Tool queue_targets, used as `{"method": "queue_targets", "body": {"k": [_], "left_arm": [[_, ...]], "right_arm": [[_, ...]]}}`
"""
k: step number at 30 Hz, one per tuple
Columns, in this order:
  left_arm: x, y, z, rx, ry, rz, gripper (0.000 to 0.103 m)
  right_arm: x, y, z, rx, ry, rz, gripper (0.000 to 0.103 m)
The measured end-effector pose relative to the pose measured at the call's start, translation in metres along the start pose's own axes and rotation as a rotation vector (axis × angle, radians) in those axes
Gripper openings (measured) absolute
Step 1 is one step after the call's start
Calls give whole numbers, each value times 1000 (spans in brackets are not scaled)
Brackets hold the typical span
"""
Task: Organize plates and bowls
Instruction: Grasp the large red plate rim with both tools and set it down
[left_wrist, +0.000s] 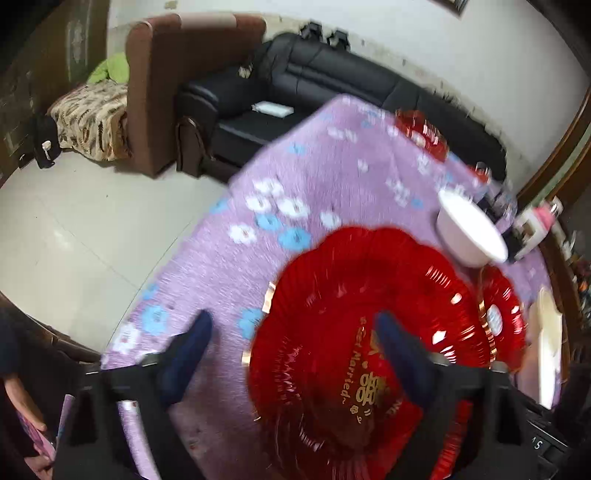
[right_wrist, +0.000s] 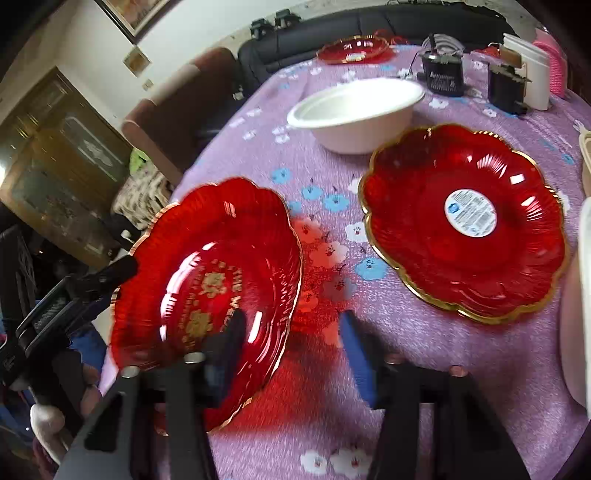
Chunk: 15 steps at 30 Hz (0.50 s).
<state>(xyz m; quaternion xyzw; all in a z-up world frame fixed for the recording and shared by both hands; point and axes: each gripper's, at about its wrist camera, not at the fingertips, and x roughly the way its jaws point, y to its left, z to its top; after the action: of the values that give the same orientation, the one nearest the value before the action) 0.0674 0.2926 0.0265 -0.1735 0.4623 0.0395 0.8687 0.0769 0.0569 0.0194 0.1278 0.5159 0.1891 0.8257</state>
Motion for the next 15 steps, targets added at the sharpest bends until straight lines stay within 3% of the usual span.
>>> {"method": "queue_targets", "body": {"k": [1,2,4,11,15], "left_arm": [[9,-4,-2,11,37,7,45],[12,-4,-4,14,45,28,32],[9,-1,-6,4,31,51,23],[-50,3,-17,-9,-71,54,21],[-77,12,-23,-26,-96,76,21]], "right_arm": [[4,0,1,5,14,10,23],[8,0,1,11,28,16,17],[5,4,-1,-1,10,-17,15],[-33,28,-10,-109,-70,13,15],[-38,35,-23,-137,-48,49,15]]}}
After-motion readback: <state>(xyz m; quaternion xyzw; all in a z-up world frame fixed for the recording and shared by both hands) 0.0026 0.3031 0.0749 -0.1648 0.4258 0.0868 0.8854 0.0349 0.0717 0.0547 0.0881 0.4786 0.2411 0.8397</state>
